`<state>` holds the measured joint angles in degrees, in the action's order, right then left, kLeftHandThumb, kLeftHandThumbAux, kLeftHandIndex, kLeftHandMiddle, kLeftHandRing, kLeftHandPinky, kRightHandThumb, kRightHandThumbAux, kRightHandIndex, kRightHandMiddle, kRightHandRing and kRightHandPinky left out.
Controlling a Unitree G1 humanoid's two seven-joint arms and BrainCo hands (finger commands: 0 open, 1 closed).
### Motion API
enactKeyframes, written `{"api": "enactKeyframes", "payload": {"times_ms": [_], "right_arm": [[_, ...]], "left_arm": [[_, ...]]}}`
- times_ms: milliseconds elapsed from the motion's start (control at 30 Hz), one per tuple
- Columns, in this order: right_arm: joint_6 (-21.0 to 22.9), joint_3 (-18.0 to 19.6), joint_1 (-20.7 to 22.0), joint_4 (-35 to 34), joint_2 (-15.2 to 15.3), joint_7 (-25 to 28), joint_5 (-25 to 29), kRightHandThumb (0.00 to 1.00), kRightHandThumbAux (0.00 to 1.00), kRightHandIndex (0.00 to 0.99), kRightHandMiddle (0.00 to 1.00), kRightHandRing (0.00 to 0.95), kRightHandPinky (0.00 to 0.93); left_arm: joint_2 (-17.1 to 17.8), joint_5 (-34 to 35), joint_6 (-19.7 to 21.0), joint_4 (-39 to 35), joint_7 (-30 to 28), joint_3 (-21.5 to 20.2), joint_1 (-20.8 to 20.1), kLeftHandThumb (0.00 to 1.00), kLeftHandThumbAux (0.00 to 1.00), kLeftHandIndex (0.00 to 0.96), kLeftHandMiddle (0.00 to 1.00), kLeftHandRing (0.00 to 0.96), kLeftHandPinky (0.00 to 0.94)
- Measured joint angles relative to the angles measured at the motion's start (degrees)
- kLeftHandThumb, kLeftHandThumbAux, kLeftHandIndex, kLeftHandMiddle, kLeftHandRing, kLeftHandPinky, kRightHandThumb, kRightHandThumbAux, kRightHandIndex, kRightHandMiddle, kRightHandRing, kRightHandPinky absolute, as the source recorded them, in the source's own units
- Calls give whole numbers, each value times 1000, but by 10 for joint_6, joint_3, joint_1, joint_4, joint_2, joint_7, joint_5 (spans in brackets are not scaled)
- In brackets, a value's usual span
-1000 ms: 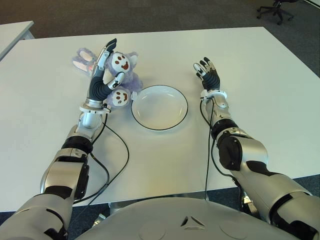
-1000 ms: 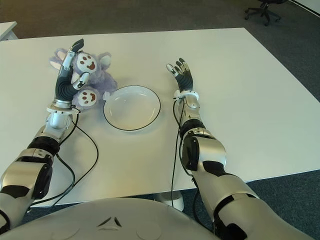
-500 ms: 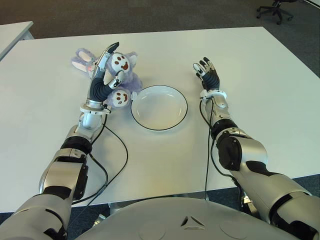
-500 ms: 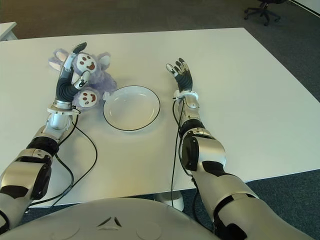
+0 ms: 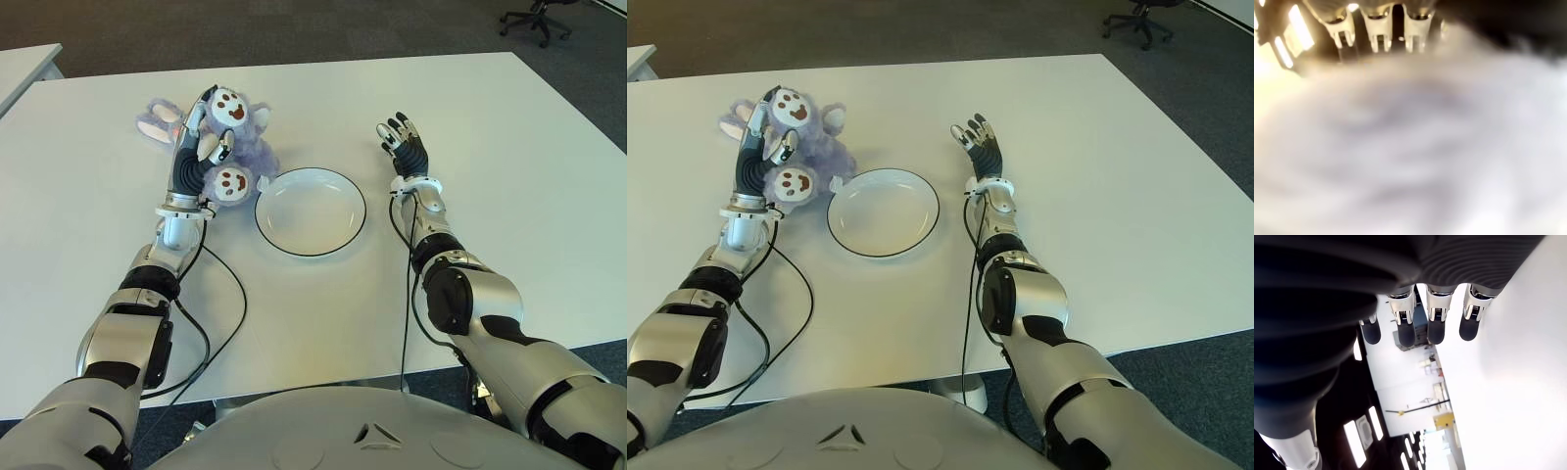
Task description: Put the doll into the plate.
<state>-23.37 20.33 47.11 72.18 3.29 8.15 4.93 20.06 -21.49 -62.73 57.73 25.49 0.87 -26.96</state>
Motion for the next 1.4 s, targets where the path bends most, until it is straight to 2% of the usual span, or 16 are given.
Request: {"api": "enactKeyframes", "payload": {"times_ms": [167,233,567,767,1200,1400], "right_arm": [[0,1,-1,0,0,2,0,177,683,69,102,66,45],[0,2,-1,0,0,2,0,176,674,71,99,64,39],[0,6,-2,0,-1,5,1,187,667,77,108,71,53],[0,7,-2,0,-2,5,1,191,680,69,108,74,49],[0,10,-2,0,-5,7,2,211,686,76,112,75,56],[0,11,-5,0,-9,8,6,211,699,76,104,69,49]], "left_arm": [[-3,1,29,14,9,0,-9,552,331,86,188,204,225],[-4,1,38,17,12,0,-11,589,331,91,203,222,264],[-11,1,68,30,31,2,-23,648,305,103,220,223,230],[-14,1,83,31,31,3,-26,709,352,140,241,236,264],[-19,1,110,32,31,5,-31,688,361,182,278,276,289],[-21,1,110,35,31,7,-33,676,365,183,273,267,259]]}}
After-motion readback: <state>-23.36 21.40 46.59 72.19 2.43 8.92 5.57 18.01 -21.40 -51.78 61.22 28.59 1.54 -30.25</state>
